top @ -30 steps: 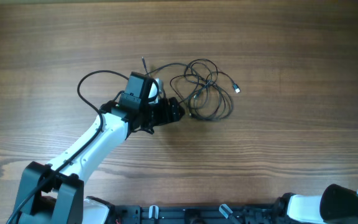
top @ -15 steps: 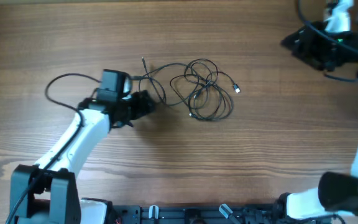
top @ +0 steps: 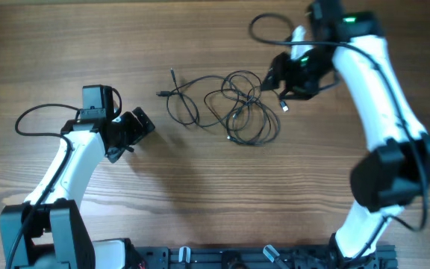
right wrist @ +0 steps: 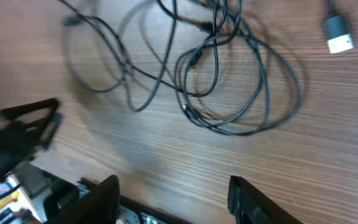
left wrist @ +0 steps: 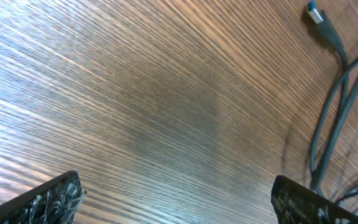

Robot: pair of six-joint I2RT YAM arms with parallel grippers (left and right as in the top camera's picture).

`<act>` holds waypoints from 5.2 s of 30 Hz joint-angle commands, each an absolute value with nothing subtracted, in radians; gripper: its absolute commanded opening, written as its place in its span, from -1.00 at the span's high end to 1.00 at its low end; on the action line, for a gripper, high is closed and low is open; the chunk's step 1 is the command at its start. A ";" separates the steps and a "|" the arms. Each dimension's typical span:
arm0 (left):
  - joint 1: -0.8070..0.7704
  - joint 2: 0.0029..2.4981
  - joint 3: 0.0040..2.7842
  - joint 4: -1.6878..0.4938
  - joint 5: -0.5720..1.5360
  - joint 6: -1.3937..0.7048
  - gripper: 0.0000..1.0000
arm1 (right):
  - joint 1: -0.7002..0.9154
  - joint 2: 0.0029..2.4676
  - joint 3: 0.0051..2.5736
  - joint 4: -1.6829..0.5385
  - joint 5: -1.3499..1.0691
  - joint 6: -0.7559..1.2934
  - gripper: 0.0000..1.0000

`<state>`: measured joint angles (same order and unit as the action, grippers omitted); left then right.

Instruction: Untangle cables

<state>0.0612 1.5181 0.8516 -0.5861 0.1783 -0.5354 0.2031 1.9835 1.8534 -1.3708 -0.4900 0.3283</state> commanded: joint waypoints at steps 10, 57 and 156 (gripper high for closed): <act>0.064 1.502 0.849 -0.603 0.132 -0.527 -1.00 | 0.408 2.224 1.840 -1.182 -0.438 0.527 -0.15; 0.063 1.502 0.849 -0.638 0.133 -0.528 -1.00 | -0.329 1.697 2.369 -1.099 -0.312 0.518 0.91; -0.316 1.590 0.849 -0.084 0.319 -0.397 -0.98 | -0.005 2.118 2.031 -1.610 -0.159 0.211 -0.99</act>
